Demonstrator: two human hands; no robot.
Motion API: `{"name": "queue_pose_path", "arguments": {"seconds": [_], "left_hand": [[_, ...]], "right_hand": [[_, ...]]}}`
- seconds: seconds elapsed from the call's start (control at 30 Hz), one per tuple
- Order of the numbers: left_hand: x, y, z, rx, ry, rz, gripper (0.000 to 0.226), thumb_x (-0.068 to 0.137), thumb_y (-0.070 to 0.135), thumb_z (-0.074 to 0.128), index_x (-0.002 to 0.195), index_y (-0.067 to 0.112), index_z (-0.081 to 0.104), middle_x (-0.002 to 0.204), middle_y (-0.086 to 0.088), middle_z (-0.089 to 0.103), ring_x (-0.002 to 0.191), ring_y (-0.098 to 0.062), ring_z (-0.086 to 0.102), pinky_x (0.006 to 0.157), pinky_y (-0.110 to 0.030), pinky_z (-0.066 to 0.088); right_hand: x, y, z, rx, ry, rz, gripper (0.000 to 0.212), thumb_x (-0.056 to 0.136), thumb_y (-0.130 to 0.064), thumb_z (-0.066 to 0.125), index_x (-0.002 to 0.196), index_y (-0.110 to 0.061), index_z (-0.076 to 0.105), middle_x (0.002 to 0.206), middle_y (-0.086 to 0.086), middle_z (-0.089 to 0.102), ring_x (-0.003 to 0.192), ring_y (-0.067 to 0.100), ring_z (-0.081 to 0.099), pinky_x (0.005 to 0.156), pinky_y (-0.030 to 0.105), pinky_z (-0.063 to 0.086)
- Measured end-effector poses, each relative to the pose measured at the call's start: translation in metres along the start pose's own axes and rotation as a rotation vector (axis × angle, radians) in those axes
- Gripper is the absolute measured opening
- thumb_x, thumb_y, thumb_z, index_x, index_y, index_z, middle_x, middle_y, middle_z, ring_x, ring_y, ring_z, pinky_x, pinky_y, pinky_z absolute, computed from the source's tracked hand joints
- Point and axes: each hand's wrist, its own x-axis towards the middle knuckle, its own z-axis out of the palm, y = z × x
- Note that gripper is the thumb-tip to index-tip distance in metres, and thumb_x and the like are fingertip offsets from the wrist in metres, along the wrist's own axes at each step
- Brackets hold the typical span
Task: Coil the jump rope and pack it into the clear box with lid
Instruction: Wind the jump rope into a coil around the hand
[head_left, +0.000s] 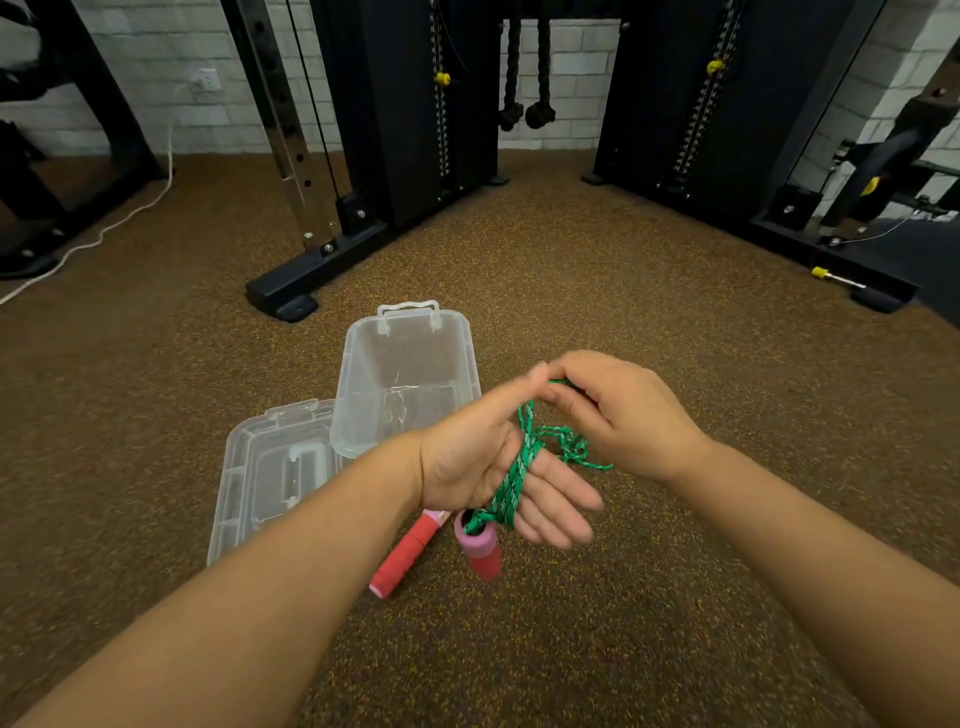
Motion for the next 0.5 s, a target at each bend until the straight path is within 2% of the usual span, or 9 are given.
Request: {"name": "queue_pose_path", "arguments": {"seconds": [0.07, 0.13, 0.2, 0.23, 0.3, 0.33, 0.4, 0.43, 0.5], "left_hand": [[-0.003, 0.002, 0.004, -0.019, -0.048, 0.045, 0.075, 0.087, 0.06, 0.025, 0.109, 0.001, 0.066, 0.092, -0.012, 0.075, 0.085, -0.022, 0.071, 0.08, -0.03, 0.053], [-0.006, 0.005, 0.006, -0.063, -0.068, 0.129, 0.052, 0.093, 0.037, 0.031, 0.112, 0.003, 0.065, 0.096, -0.01, 0.075, 0.088, -0.02, 0.072, 0.082, -0.029, 0.054], [-0.006, 0.007, 0.005, -0.117, -0.045, 0.204, 0.044, 0.095, 0.029, 0.033, 0.114, 0.004, 0.064, 0.097, -0.01, 0.075, 0.089, -0.02, 0.072, 0.082, -0.03, 0.055], [-0.007, 0.008, 0.004, -0.147, -0.014, 0.231, 0.043, 0.094, 0.029, 0.036, 0.113, 0.005, 0.065, 0.097, -0.01, 0.075, 0.088, -0.02, 0.072, 0.082, -0.03, 0.056], [-0.007, 0.011, 0.004, -0.191, 0.094, 0.264, 0.041, 0.093, 0.03, 0.039, 0.11, 0.005, 0.067, 0.093, -0.01, 0.075, 0.085, -0.02, 0.073, 0.078, -0.028, 0.058], [-0.007, 0.011, 0.003, -0.203, 0.158, 0.276, 0.041, 0.094, 0.029, 0.037, 0.11, 0.005, 0.066, 0.091, -0.01, 0.075, 0.083, -0.02, 0.073, 0.076, -0.028, 0.058], [-0.007, 0.012, 0.001, -0.211, 0.257, 0.303, 0.041, 0.098, 0.028, 0.032, 0.111, 0.005, 0.063, 0.088, -0.009, 0.076, 0.08, -0.018, 0.073, 0.075, -0.028, 0.057], [-0.008, 0.011, 0.0, -0.215, 0.292, 0.319, 0.041, 0.1, 0.027, 0.03, 0.112, 0.005, 0.062, 0.087, -0.008, 0.076, 0.079, -0.017, 0.073, 0.075, -0.027, 0.057], [-0.007, 0.011, -0.003, -0.219, 0.347, 0.35, 0.041, 0.101, 0.028, 0.029, 0.115, 0.004, 0.06, 0.087, -0.008, 0.076, 0.078, -0.016, 0.073, 0.075, -0.027, 0.057]], "right_hand": [[-0.005, 0.003, 0.008, 0.093, -0.036, 0.081, 0.024, 0.092, -0.046, 0.038, 0.092, -0.031, 0.057, 0.087, -0.009, 0.064, 0.082, 0.014, 0.06, 0.074, 0.041, 0.05], [-0.012, 0.003, 0.019, 0.288, -0.124, 0.186, 0.017, 0.091, -0.042, 0.042, 0.086, -0.035, 0.057, 0.085, -0.01, 0.065, 0.083, 0.013, 0.061, 0.076, 0.042, 0.051], [-0.022, 0.001, 0.032, 0.513, -0.214, 0.328, 0.017, 0.093, -0.023, 0.049, 0.092, -0.034, 0.062, 0.09, -0.007, 0.066, 0.088, 0.016, 0.062, 0.082, 0.037, 0.051], [-0.026, 0.002, 0.04, 0.535, -0.251, 0.361, 0.022, 0.093, -0.014, 0.05, 0.101, -0.028, 0.064, 0.095, -0.004, 0.067, 0.092, 0.016, 0.062, 0.084, 0.035, 0.051], [-0.033, 0.004, 0.053, 0.361, -0.282, 0.345, 0.023, 0.091, -0.014, 0.047, 0.105, -0.014, 0.066, 0.097, 0.0, 0.069, 0.085, 0.017, 0.064, 0.077, 0.038, 0.053], [-0.035, 0.002, 0.057, 0.291, -0.277, 0.342, 0.027, 0.089, -0.021, 0.043, 0.099, -0.011, 0.066, 0.086, 0.005, 0.07, 0.075, 0.021, 0.063, 0.067, 0.041, 0.051], [-0.037, -0.001, 0.059, 0.269, -0.262, 0.333, 0.033, 0.093, -0.03, 0.038, 0.091, -0.009, 0.063, 0.066, 0.004, 0.061, 0.06, 0.023, 0.055, 0.056, 0.035, 0.04], [-0.037, -0.005, 0.059, 0.254, -0.262, 0.305, 0.033, 0.097, -0.031, 0.037, 0.093, -0.01, 0.063, 0.066, 0.002, 0.06, 0.06, 0.022, 0.055, 0.057, 0.033, 0.038], [-0.038, -0.011, 0.06, 0.202, -0.293, 0.252, 0.034, 0.097, -0.038, 0.035, 0.1, -0.014, 0.06, 0.08, 0.004, 0.066, 0.073, 0.026, 0.061, 0.065, 0.036, 0.045]]}}
